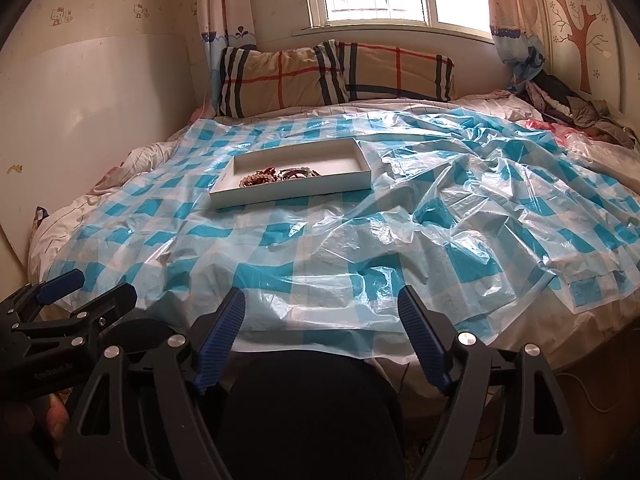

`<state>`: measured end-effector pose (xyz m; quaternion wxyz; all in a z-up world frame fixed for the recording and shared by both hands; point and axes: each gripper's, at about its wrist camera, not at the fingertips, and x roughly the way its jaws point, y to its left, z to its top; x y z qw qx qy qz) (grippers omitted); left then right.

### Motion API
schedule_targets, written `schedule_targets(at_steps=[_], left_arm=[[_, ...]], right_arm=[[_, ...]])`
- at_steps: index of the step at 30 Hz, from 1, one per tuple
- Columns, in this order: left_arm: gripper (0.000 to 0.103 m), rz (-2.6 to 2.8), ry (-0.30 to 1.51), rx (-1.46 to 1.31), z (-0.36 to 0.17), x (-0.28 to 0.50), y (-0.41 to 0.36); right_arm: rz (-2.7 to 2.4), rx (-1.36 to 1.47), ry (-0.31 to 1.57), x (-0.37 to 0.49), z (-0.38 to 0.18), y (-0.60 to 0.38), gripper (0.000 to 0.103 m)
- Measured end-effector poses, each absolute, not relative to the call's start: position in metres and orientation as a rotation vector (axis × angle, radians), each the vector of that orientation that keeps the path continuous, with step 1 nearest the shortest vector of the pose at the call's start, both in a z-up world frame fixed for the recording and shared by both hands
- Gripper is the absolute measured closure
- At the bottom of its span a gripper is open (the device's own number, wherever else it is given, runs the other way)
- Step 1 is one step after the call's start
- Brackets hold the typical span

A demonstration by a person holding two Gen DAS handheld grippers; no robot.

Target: Organize jewelry

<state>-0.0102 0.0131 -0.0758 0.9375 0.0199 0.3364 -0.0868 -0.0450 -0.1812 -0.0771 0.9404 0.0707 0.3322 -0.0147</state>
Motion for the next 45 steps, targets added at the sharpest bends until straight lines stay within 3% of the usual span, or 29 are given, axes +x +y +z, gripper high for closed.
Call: schedule_targets(at_steps=[45], left_arm=[[0.008,-0.156,0.662,0.017,-0.0699,-0.0133,0.0212]], right_arm=[[-0.04,0.158,0.657,-0.0492,-0.0761,-0.1903,0.025]])
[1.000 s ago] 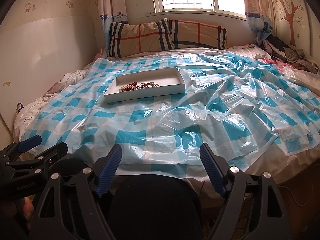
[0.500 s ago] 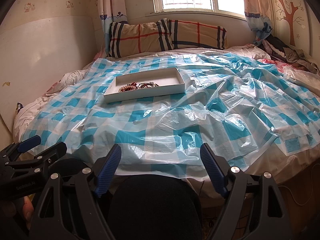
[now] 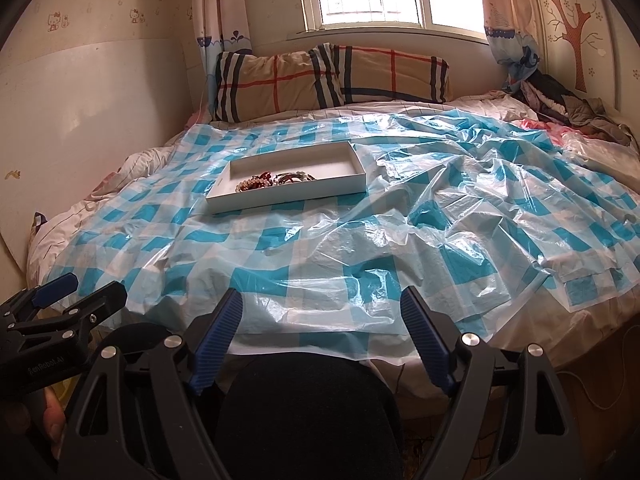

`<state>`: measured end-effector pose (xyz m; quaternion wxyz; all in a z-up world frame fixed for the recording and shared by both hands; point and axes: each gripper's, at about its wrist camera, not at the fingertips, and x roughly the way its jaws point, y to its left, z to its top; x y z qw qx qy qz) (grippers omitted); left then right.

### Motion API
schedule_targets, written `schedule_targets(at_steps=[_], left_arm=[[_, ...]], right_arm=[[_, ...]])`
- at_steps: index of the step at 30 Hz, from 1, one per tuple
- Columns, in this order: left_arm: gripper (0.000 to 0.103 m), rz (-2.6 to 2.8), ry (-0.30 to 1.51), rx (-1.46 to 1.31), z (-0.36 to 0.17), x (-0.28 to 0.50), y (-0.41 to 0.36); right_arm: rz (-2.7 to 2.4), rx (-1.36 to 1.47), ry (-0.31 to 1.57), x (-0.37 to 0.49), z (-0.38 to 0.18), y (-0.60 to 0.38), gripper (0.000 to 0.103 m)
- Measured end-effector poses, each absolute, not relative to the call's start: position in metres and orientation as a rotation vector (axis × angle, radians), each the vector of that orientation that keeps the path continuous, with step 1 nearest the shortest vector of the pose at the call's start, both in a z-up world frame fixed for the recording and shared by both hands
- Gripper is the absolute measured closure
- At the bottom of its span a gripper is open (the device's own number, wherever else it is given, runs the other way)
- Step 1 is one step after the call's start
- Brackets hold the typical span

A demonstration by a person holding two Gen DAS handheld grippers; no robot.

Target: Organize jewelry

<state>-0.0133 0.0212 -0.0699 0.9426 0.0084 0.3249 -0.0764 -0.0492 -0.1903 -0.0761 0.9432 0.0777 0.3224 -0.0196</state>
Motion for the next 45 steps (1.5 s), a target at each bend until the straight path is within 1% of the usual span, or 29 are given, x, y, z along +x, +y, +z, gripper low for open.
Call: schedule_targets(at_steps=[8,16,37,45], left_arm=[[0.008,-0.141,0.619,-0.008,-0.049,-0.022,0.029],[0.008,-0.134,0.599,0.003,-0.04,-0.032,0.03],[0.008,-0.131,0.585,0.03,-0.031,-0.036,0.03],[0.008,-0.132,0.582,0.026,-0.028,-0.037,0.029]], right_arm=[[-0.048,0.172,0.613,-0.059,-0.053,-0.194,0.025],[-0.049,0.179,0.592,-0.067,-0.04,-0.195,0.025],[-0.047,0.176,0.593,-0.068,-0.037,-0.19,0.024],[-0.048,0.175,0.592,-0.069,-0.036,-0.188,0.022]])
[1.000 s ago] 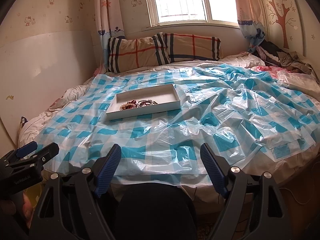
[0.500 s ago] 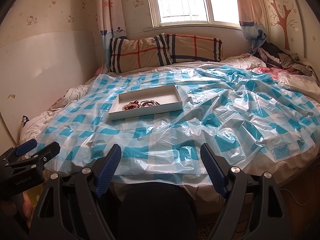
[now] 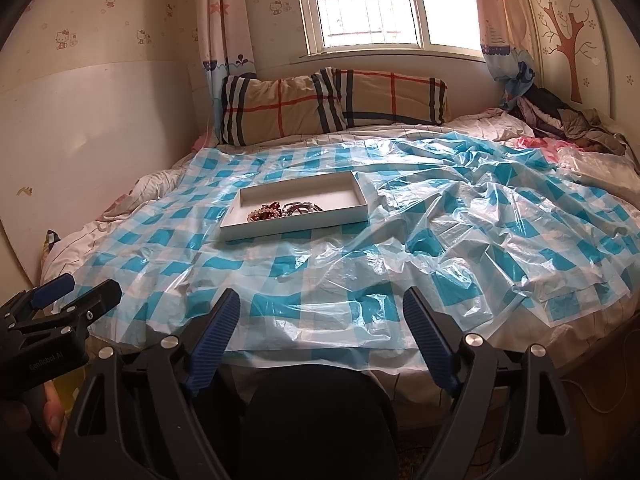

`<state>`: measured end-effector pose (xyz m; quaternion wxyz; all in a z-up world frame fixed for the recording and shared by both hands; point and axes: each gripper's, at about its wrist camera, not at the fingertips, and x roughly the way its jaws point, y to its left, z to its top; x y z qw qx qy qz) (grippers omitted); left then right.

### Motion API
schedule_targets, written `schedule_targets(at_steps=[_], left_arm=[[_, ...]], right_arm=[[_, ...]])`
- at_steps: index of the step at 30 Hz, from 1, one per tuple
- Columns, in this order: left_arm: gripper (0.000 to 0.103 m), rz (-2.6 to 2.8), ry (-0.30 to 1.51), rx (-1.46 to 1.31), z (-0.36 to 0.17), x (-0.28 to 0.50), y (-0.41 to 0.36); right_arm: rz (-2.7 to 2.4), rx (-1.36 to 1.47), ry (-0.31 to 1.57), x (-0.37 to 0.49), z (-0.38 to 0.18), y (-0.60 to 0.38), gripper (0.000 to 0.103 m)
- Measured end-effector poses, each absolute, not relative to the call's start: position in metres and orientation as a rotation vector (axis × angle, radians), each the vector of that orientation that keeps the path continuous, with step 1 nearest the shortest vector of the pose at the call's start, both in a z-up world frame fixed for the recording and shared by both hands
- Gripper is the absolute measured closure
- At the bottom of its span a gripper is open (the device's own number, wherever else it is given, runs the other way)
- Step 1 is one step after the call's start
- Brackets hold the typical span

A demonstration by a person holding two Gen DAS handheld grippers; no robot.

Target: Organize jewelry

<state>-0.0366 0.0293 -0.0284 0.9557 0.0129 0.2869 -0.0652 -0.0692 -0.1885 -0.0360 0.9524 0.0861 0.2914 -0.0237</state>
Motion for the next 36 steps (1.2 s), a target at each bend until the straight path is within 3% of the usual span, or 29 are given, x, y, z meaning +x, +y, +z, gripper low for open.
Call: schedule_targets(at_steps=[36], left_arm=[[0.008,-0.13,0.639,0.012,-0.027,-0.034,0.031]], right_arm=[[-0.059,0.187,0.572,-0.076,-0.028,-0.184,0.021]])
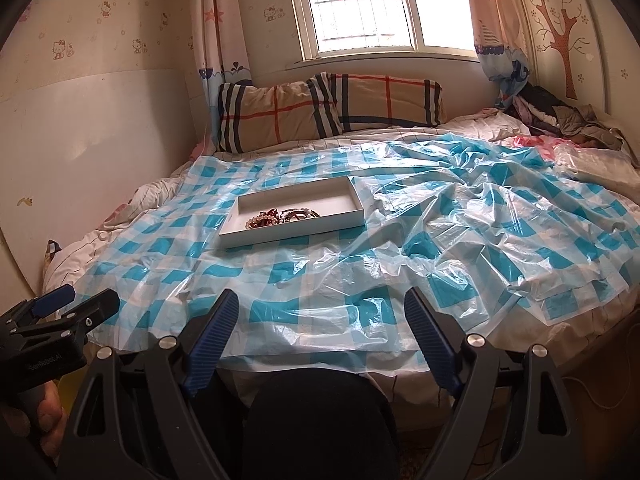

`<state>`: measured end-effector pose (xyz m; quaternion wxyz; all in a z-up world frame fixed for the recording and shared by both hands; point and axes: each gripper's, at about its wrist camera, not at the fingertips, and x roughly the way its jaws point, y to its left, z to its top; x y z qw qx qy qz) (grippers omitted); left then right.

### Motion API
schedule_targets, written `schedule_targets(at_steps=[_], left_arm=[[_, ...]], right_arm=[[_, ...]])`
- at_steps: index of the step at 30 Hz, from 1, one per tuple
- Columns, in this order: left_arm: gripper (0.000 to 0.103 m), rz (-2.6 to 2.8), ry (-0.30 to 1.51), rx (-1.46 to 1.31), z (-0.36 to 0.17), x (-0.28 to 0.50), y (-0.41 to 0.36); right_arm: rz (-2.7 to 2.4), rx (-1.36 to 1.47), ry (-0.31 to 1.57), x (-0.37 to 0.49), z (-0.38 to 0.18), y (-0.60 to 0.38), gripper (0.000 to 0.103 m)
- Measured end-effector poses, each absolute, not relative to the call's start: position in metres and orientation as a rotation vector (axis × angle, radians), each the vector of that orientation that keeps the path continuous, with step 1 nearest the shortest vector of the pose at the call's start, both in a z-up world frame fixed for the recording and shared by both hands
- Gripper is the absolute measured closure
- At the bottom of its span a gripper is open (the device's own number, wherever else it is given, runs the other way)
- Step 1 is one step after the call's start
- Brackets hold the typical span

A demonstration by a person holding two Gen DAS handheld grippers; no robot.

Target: Organize jewelry

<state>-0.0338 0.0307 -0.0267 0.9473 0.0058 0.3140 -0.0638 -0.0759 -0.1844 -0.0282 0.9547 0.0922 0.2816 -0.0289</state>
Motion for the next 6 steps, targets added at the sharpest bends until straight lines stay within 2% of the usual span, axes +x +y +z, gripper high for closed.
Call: schedule_targets(at_steps=[6], left_arm=[[0.008,-0.121,0.678,0.009,-0.033,-0.0317,0.0296]], right_arm=[[-0.059,0.19,0.574,-0.0738,-0.0303,-0.19,0.02]])
